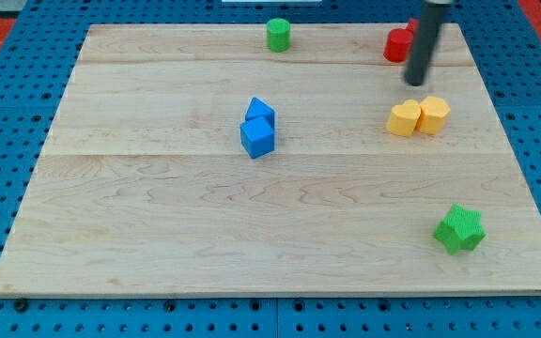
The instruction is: Place the green star to the bottom left diagonal to the heart
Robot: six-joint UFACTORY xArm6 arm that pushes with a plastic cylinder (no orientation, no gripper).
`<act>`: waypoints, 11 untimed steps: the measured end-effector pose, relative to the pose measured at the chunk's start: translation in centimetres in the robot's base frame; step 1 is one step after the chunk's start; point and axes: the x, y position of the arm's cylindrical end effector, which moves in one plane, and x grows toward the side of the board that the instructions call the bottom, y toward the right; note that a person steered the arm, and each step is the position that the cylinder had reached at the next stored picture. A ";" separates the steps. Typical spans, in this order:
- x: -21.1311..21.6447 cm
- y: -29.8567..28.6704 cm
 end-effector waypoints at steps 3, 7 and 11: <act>22.0 1.1; 28.1 -15.9; 25.6 -13.7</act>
